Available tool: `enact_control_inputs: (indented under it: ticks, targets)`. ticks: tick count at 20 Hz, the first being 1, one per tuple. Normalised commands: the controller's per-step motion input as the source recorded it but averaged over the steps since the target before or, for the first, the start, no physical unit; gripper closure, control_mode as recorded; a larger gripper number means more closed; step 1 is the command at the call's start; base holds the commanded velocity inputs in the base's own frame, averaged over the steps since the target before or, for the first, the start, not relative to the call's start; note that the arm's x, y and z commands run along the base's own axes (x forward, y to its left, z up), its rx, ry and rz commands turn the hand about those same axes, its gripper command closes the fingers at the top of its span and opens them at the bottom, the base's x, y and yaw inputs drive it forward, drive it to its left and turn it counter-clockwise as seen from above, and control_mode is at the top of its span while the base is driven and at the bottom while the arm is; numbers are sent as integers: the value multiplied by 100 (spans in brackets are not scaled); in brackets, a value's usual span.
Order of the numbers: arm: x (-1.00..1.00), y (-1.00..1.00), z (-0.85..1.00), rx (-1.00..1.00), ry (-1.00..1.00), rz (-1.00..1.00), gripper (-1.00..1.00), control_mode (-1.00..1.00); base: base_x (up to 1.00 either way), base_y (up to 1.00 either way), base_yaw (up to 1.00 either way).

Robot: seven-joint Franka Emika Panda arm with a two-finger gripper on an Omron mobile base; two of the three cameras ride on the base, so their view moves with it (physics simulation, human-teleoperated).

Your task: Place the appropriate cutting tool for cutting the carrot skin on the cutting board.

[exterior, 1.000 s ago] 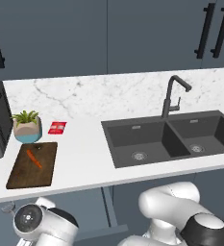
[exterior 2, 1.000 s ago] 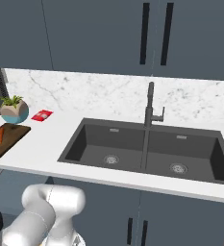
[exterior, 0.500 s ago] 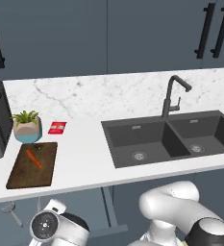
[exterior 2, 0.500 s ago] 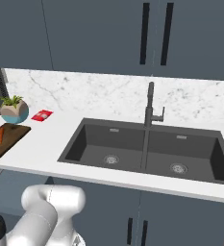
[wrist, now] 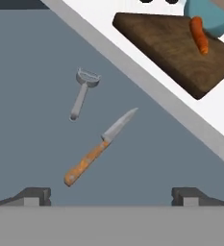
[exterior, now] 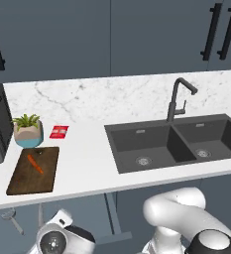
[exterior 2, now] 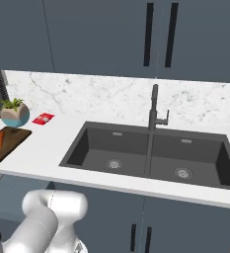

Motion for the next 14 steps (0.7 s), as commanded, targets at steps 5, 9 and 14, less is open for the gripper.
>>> enact_control_inputs:
  ticks: [5, 9, 14]
  targets:
    - [2, 10, -2, 5, 0, -1, -100, -100, 0, 0, 0]
    - [6, 22, 0, 34, -1, 0, -100, -100, 0, 0, 0]
    - [38, 14, 0, 43, 1, -5, -100, -100, 0, 0, 0]
